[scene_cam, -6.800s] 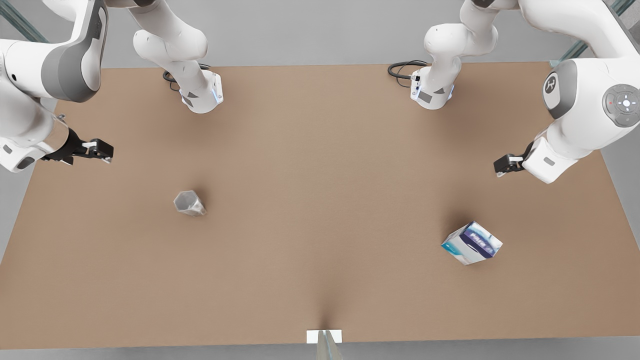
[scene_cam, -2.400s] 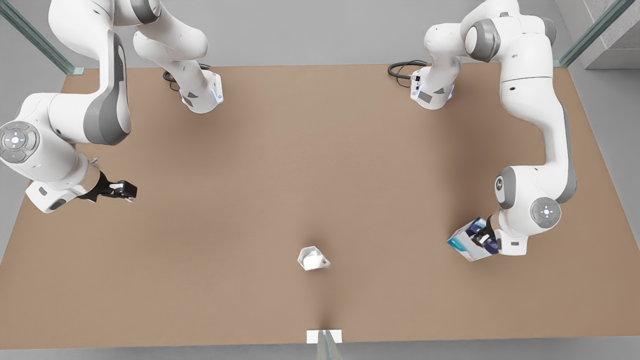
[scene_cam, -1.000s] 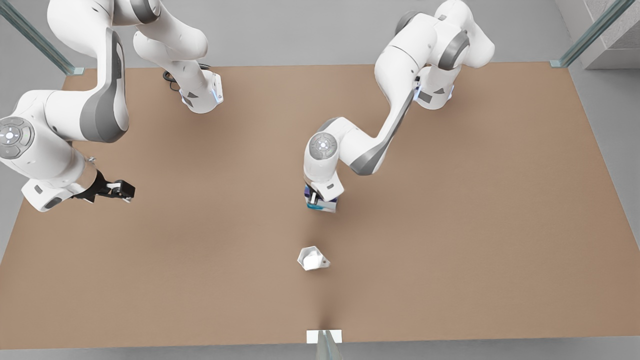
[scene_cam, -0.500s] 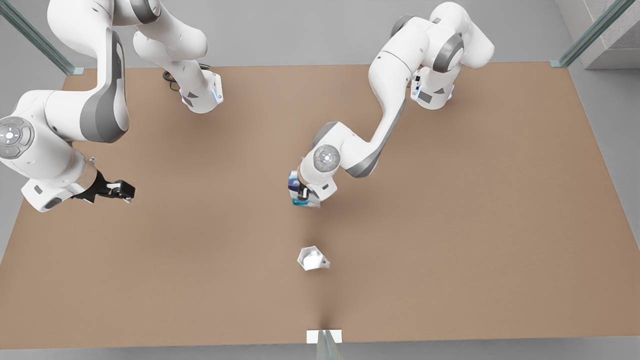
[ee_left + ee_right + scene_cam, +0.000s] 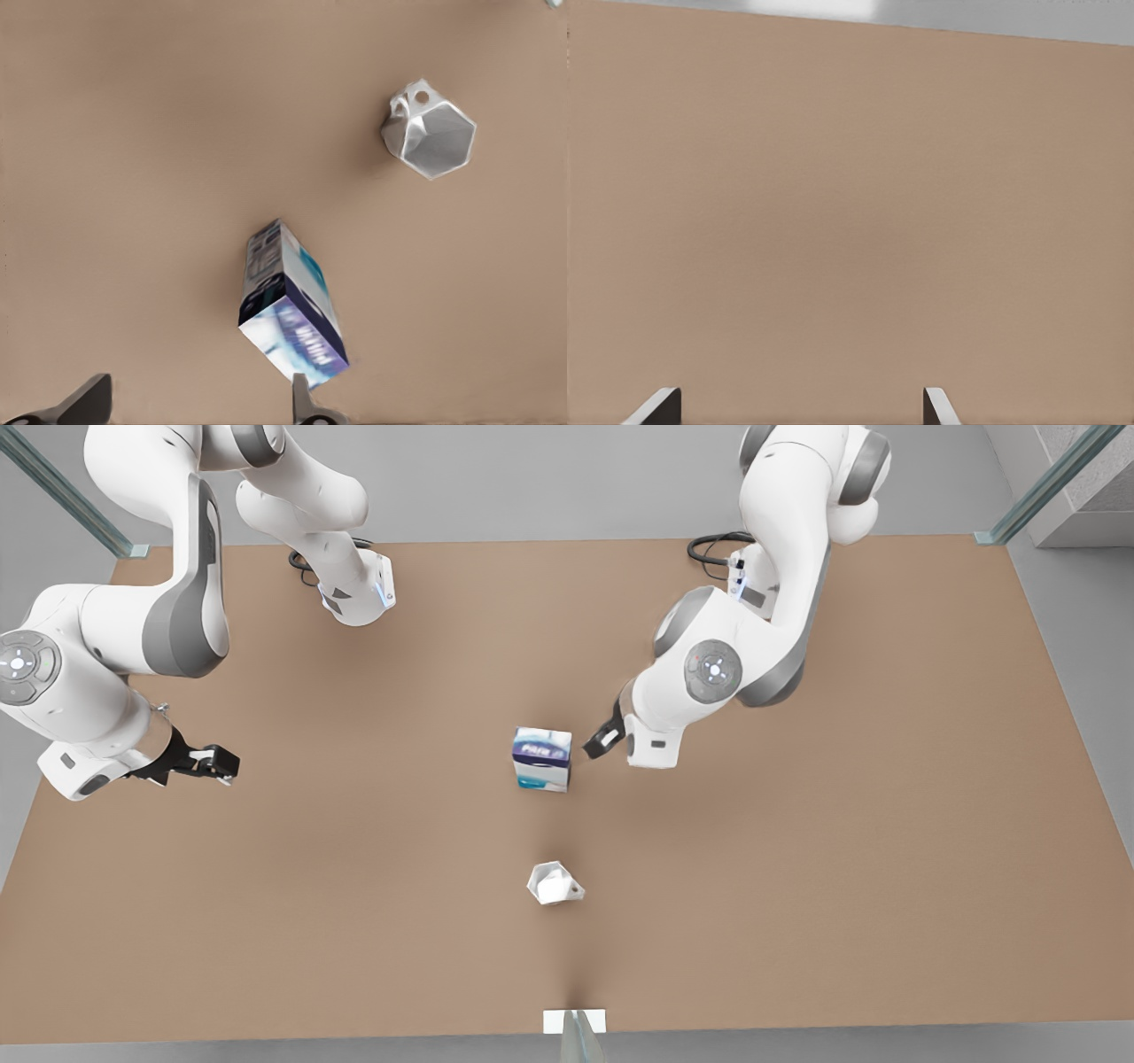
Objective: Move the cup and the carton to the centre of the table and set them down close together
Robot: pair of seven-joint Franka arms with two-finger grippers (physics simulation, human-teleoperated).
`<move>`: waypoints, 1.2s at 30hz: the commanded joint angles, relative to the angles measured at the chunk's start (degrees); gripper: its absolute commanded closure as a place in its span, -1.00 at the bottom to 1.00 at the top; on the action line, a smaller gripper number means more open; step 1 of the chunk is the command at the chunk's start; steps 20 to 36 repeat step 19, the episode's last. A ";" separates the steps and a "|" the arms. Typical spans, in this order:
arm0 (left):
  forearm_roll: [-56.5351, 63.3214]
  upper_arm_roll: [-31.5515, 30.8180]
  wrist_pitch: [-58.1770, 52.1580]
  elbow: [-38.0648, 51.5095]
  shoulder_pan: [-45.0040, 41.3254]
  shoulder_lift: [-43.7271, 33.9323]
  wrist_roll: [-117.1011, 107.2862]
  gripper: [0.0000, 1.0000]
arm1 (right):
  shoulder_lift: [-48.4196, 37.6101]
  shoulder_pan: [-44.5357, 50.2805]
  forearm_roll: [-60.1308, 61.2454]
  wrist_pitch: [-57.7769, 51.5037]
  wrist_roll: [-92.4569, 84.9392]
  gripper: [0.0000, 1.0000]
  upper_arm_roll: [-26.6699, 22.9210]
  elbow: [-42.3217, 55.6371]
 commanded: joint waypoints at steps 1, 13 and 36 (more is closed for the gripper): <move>7.33 0.04 -0.91 0.00 0.79 -0.12 6.15 -0.99 | 0.00 0.03 0.00 0.00 0.00 -1.00 0.03 0.00; 27.81 -12.79 -2.14 -7.56 32.79 -12.86 39.75 -1.00 | 0.00 0.03 0.00 0.00 0.00 -1.00 0.03 0.00; 27.81 -13.84 1.46 -18.02 39.82 -22.27 48.71 -1.00 | 0.00 0.11 0.00 0.00 0.00 -1.00 0.03 0.00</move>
